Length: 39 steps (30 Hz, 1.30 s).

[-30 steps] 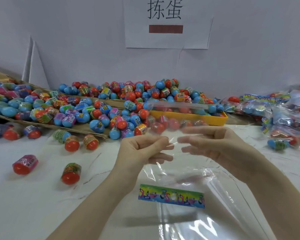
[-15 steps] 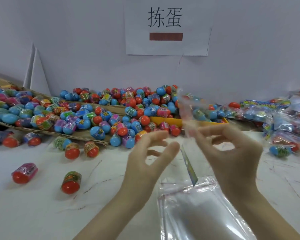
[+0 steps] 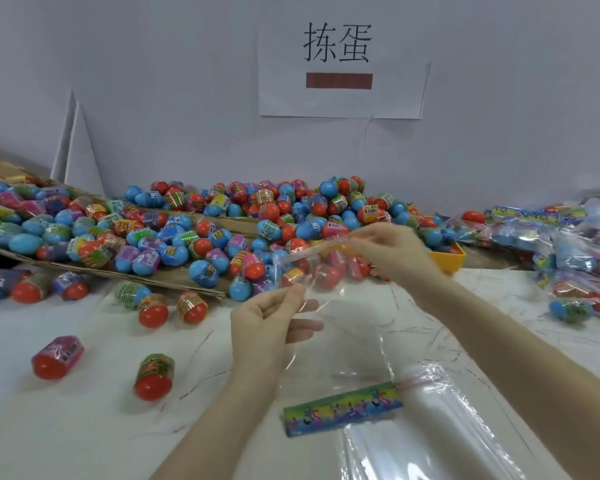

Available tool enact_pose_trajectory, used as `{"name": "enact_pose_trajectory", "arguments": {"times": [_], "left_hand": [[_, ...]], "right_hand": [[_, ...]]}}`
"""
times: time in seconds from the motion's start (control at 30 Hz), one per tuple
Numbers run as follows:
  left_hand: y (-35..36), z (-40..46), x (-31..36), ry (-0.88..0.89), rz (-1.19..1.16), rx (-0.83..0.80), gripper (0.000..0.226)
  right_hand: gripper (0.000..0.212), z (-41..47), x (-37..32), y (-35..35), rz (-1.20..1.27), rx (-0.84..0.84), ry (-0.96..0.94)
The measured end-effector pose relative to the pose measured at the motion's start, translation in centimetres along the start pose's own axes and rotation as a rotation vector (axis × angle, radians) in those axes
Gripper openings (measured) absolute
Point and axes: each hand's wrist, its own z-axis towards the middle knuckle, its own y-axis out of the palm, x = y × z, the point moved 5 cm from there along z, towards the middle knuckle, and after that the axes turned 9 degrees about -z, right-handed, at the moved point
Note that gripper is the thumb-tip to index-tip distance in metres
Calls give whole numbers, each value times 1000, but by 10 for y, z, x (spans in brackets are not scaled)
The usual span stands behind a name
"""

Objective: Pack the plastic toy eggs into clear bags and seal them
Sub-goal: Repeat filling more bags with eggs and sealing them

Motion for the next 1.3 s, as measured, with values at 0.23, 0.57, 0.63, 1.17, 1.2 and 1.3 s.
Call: {"name": "enact_pose_trajectory", "arguments": {"times": [0.23,0.57,0.63,1.17,1.2,1.3], "left_hand": [[-1,5,-2,60,24,18,7],[13,0,-14,-110,-49,-133,19],[19,-6,-17,-154,-50,-196,23],[36,-27,-6,29,105,-354,36],[36,-27,-6,27,101,-356,35],[36,-28,-7,26,100,-362,32]], "right_hand": [[24,16,19,46,-641,-46,-221],[20,4,21,-5,-118,174,47],[12,-8,26,-27,133,166,98],[41,-73,-28,-33,-542,150,-383],[39,-73,-28,-31,-587,142,-407],[34,-72,-26,-30,-547,77,-416]]}}
